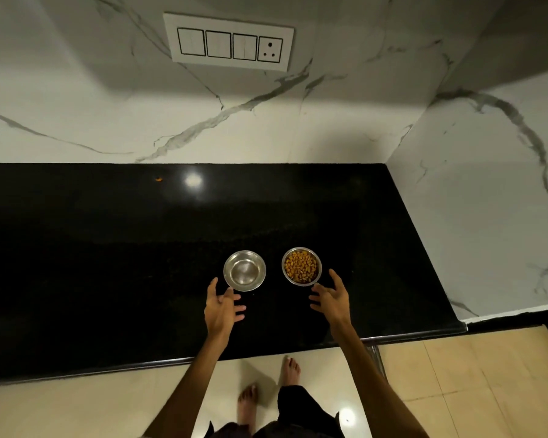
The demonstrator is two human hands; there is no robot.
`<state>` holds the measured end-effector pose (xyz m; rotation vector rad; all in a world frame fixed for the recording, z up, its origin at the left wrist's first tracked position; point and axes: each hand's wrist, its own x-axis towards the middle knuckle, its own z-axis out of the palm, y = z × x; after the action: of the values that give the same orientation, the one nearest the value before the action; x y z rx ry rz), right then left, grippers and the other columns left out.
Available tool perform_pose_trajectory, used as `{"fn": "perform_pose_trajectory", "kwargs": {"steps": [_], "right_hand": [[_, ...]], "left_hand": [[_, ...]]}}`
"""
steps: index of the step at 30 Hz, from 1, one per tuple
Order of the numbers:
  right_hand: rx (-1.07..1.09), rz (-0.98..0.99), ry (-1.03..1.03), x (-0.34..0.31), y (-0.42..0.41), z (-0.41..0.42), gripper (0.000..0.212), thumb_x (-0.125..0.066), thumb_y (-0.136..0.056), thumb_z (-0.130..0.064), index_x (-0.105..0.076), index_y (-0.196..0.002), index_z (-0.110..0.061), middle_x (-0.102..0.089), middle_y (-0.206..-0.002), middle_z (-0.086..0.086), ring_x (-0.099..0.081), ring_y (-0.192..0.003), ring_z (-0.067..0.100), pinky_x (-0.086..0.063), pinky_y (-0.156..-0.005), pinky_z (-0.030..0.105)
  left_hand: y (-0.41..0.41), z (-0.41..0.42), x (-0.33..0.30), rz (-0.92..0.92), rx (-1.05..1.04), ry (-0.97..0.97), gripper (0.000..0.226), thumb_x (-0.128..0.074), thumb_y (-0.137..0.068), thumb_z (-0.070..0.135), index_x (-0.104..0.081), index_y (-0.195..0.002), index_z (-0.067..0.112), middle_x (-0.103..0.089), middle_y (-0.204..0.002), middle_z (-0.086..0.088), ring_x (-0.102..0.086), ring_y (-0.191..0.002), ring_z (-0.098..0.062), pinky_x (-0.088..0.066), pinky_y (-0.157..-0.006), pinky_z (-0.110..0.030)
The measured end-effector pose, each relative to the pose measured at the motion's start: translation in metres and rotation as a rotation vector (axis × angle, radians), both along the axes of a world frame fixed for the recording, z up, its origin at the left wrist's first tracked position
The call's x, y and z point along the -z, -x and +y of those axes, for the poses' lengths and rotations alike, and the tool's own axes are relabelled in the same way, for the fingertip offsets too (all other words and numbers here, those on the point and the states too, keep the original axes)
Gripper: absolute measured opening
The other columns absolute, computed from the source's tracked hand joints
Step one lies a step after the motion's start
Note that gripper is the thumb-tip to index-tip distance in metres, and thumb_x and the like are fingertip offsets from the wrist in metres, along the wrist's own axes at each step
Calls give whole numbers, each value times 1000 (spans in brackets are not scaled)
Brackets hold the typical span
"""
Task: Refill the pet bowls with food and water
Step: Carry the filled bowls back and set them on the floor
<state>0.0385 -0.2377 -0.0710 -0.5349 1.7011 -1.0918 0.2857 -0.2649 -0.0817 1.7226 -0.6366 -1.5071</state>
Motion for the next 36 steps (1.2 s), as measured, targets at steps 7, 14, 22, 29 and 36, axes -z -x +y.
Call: {"fn": "perform_pose_trajectory", "kwargs": {"steps": [7, 14, 22, 29, 36], "right_hand": [[-75, -112, -14, 4, -2, -14, 69, -54, -107, -13, -19, -163, -32, -75, -114, 16, -79, -88, 30, -64, -68, 33], [-120, -198, -11, 8, 1, -18, 69, -52, -108, -15, -17, -165, -34, -77, -111, 18, -78, -91, 38, -65, -69, 37], [-199, -191, 10, 16, 4, -18, 64, -50, -109, -17, -22, -163, -34, -78, -108, 17, -77, -89, 42, -66, -73, 43], [-178, -222, 19, 18, 3, -20, 59, -47, -111, -18, -24, -162, -36, -78, -107, 19, -77, -87, 39, -65, -72, 42], [-170, -240, 38, 19, 3, -22, 55, -47, -111, -16, -29, -160, -34, -78, -107, 20, -78, -85, 36, -65, -72, 41]], "left_hand": [[3, -3, -1, 180, -36, -5, 63, -46, -111, 25, -13, -165, 32, -76, -106, -17, -78, -82, -31, -62, -70, -36], [11, -4, 0, 302, -29, -15, 63, -45, -111, 24, -15, -164, 38, -77, -110, -18, -78, -92, -37, -65, -75, -40], [15, -4, 2, 327, -7, 38, 63, -50, -109, 21, -21, -163, 37, -77, -111, -18, -77, -95, -39, -65, -77, -40], [17, -1, 3, 332, -24, 63, 62, -52, -108, 21, -25, -161, 38, -78, -110, -17, -77, -96, -39, -65, -77, -39], [21, -2, 7, 311, -39, 79, 56, -48, -110, 25, -27, -161, 36, -78, -108, -18, -77, -95, -39, -65, -75, -38]]}}
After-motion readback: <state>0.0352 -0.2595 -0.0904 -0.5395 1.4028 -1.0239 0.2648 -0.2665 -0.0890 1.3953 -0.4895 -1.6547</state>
